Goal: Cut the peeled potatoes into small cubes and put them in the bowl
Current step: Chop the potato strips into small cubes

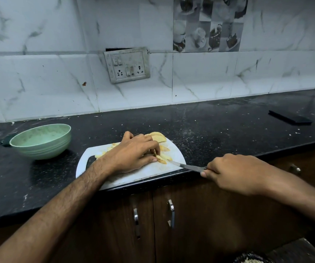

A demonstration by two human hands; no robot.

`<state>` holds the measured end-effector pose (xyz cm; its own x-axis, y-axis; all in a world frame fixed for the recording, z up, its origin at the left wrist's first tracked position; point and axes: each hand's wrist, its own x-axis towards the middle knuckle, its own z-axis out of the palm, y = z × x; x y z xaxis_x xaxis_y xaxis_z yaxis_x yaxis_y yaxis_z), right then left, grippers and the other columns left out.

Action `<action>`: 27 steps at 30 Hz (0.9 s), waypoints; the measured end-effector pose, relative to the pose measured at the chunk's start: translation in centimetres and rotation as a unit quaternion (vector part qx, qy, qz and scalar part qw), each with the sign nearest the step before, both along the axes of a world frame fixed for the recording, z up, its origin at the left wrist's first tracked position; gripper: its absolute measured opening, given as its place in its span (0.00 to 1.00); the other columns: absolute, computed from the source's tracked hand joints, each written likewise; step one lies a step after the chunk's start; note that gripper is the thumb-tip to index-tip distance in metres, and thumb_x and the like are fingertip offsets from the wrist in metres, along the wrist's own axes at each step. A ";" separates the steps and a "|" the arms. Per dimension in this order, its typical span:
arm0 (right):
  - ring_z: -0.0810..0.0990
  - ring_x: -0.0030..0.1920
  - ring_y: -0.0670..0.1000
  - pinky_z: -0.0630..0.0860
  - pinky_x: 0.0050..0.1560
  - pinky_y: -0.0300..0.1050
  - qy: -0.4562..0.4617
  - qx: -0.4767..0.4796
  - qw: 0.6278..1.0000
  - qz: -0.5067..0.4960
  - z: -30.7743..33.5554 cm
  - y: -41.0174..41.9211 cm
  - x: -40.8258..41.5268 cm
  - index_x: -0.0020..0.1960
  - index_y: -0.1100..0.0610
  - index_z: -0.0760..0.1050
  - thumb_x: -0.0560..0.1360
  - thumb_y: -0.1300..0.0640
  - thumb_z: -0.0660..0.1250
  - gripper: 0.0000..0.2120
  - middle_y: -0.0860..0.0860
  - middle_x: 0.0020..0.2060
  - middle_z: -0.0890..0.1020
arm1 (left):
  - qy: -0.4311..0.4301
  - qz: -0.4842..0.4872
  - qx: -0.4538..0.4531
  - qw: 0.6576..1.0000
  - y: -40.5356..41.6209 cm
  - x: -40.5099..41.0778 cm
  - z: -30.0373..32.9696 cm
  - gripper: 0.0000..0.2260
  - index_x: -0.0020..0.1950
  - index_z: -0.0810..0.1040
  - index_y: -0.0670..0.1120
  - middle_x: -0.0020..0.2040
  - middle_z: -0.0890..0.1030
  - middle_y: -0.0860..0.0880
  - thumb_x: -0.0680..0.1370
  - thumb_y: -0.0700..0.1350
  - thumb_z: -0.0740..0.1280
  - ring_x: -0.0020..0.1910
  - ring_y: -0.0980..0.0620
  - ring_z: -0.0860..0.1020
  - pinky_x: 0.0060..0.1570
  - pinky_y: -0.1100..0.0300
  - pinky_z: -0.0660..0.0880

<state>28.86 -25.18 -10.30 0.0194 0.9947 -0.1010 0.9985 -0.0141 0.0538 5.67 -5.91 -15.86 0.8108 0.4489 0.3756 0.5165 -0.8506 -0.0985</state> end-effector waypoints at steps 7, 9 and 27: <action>0.79 0.59 0.58 0.71 0.53 0.52 -0.044 0.031 0.999 -0.009 -0.5 1.4 -0.3 0.57 0.50 0.76 0.83 0.41 0.51 0.19 0.53 0.58 0.80 | -0.008 0.013 -0.004 1.000 -0.3 0.3 0.4 0.06 0.54 0.75 0.58 0.47 0.72 0.65 0.80 0.57 0.66 0.53 0.60 0.71 0.52 0.54 0.56; 0.79 0.58 0.58 0.71 0.51 0.51 -0.038 0.035 0.999 -0.009 -0.7 2.4 -0.5 0.57 0.50 0.76 0.83 0.42 0.51 0.19 0.53 0.58 0.80 | -0.016 0.018 -0.007 1.000 -0.6 0.2 0.4 0.06 0.53 0.75 0.58 0.47 0.74 0.64 0.80 0.58 0.67 0.53 0.59 0.71 0.53 0.54 0.57; 0.79 0.55 0.57 0.68 0.46 0.50 -0.026 0.061 0.998 0.012 -0.9 2.1 -1.7 0.51 0.48 0.74 0.83 0.40 0.51 0.17 0.52 0.54 0.81 | -0.119 0.014 -0.059 0.991 -2.3 -1.2 -1.2 0.06 0.55 0.82 0.60 0.47 0.79 0.63 0.79 0.54 0.71 0.52 0.64 0.73 0.49 0.55 0.57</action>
<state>27.19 -23.12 -11.19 -0.0016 0.9998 0.0210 0.9946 -0.0006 0.1038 4.43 -8.23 -17.10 0.6919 0.5225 0.4982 0.5375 -0.8335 0.1278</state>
